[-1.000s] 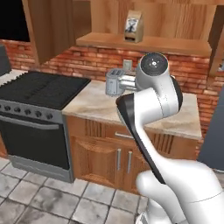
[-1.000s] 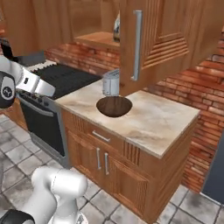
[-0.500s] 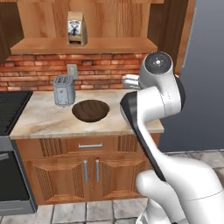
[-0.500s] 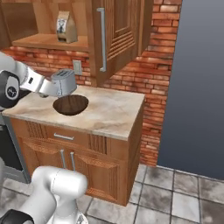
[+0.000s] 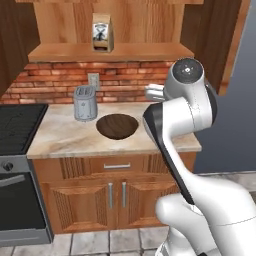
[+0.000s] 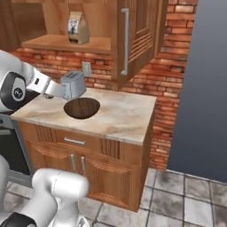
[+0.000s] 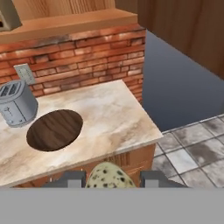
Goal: Pick the egg and butter from the fridge and place them by the bowl for mixing.
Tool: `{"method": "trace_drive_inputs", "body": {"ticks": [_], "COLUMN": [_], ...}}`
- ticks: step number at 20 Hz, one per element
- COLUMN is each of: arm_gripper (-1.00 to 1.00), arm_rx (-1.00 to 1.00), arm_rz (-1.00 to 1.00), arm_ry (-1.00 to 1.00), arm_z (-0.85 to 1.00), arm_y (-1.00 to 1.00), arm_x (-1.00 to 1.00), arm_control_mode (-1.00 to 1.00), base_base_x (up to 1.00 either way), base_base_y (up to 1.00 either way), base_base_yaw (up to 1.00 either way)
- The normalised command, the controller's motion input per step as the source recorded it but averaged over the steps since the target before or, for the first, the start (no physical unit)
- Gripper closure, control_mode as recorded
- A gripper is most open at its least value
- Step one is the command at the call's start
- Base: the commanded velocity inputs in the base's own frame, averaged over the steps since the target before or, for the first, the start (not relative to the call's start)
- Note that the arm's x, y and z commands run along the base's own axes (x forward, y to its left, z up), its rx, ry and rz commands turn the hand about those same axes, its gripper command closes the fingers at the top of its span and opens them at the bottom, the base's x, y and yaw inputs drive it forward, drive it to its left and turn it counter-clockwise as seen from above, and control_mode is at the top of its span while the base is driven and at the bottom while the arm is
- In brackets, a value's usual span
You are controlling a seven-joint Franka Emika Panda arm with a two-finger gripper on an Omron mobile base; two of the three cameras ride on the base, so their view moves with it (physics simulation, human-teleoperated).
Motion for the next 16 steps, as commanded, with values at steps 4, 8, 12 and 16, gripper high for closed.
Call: {"method": "trace_drive_inputs", "body": {"ticks": [4,8,12,16], "arm_gripper": [1.0,1.0,1.0,1.0], "arm_rx": [0.0,0.0,0.0,0.0], "arm_rz": [0.0,0.0,0.0,0.0], "arm_ry": [0.0,0.0,0.0,0.0], "arm_z": [0.0,0.0,0.0,0.0], "arm_y": [0.0,0.0,0.0,0.0], "arm_x": [0.0,0.0,0.0,0.0], "arm_control_mode": [1.0,1.0,1.0,1.0], "base_base_x": [0.33,0.01,0.18,0.26], "base_base_y": [0.63,0.04,-0.01,-0.06], "base_base_yaw": [0.0,0.0,0.0,0.0]}}
